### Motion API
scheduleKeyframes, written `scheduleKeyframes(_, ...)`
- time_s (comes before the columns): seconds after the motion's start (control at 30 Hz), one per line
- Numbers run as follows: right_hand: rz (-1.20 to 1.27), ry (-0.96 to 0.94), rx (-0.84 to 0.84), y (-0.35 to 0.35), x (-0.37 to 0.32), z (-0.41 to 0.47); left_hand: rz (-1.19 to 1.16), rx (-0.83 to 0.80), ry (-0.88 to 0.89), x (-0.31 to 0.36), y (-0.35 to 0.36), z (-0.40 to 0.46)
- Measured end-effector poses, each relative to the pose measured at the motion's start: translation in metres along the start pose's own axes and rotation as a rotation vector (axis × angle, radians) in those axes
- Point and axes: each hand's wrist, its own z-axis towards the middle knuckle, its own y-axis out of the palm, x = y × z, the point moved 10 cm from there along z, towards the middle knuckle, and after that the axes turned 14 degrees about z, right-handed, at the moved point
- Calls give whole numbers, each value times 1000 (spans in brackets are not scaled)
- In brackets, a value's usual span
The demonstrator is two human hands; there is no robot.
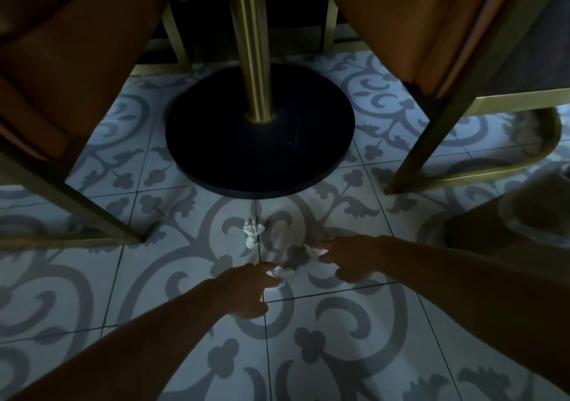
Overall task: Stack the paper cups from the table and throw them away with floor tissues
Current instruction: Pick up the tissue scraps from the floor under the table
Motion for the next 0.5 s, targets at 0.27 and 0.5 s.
scheduleKeyframes(0.27, -64, 13, -15, 2, 5, -6, 115, -50, 5, -3, 11, -5)
scheduleKeyframes(0.5, -101, 16, 15, -5, 10, -9, -11, 26, -111, -16, 4, -9)
